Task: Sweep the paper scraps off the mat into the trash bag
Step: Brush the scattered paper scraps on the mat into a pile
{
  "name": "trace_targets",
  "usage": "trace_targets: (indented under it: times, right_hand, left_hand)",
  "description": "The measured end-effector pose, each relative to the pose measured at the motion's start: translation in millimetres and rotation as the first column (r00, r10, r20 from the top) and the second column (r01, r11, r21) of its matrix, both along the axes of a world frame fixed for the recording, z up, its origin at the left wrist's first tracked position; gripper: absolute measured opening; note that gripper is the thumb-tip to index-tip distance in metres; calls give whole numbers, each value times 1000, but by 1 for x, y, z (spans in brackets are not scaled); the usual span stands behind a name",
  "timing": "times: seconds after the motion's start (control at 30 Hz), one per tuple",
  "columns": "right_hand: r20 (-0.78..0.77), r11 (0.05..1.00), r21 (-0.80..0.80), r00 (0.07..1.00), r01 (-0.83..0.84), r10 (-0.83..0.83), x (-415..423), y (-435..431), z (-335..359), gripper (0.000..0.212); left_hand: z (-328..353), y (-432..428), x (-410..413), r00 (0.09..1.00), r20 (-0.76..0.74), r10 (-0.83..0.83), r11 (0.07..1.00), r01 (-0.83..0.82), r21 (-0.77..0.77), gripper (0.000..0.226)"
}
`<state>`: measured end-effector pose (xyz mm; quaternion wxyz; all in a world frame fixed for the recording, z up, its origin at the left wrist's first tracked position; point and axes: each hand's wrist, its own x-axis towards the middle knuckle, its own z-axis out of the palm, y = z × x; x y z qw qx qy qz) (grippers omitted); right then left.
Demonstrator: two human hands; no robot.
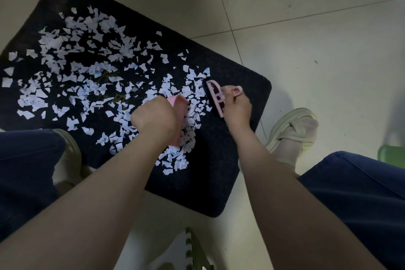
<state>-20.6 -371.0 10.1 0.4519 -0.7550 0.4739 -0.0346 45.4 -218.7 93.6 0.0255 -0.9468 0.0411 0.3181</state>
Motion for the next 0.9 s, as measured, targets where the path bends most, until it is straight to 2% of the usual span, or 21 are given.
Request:
trace_targets:
  times: [0.1, 0.23, 0.3, 0.37, 0.43, 0.53, 0.6, 0.67, 0.73, 0.8, 0.9]
  right_hand:
    - [65, 971, -100, 975, 218, -212, -4, -12, -1, 38]
    - [3, 855, -315, 901, 413, -434, -10, -48, 4, 37]
    - [-100, 880, -314, 909, 357, -404, -12, -64, -2, 36]
    - [-165, 940, -216, 939, 265, -302, -13, -68, -8, 35]
    - [-141, 981, -143, 979, 128, -148, -9, -56, -9, 31]
    - [-103, 990, -110, 991, -93, 82, 0, -25, -7, 29]
    - [-38, 987, -157, 999, -44, 38, 2, -18, -10, 28]
    - [37, 960, -227, 986, 165, -161, 1, -27, -9, 30]
    - [43, 896, -310, 946, 319, -322, -2, -46, -8, 34]
    - [-32, 880, -332, 928, 340, -370, -5, -66, -11, 38]
    - [-92, 951, -226, 968, 209, -235, -4, -72, -16, 36]
  left_hand:
    - [-6, 4, 3, 1000, 4, 23, 1000, -23, 15, 19]
    - [-7, 6, 5, 999, 6, 38, 999, -38, 15, 24]
    - [-4, 4, 3, 1000, 3, 16, 1000, -16, 12, 24]
    - [1, 1, 1, 1000, -6, -3, 1000, 3, 3, 28]
    - [4, -1, 0, 1000, -16, -15, 1000, 15, 5, 29]
    - [6, -3, -1, 999, -36, -9, 1000, 9, 10, 28]
    - [8, -3, -2, 999, -39, -8, 1000, 8, 8, 27]
    - [9, -4, -3, 999, -36, -25, 1000, 25, 2, 29]
    - [10, -3, -3, 999, -35, -42, 999, 41, -4, 31]
    - [9, -3, -2, 999, -33, -43, 999, 42, -8, 31]
    - [7, -4, -1, 999, -34, -41, 999, 40, -5, 29]
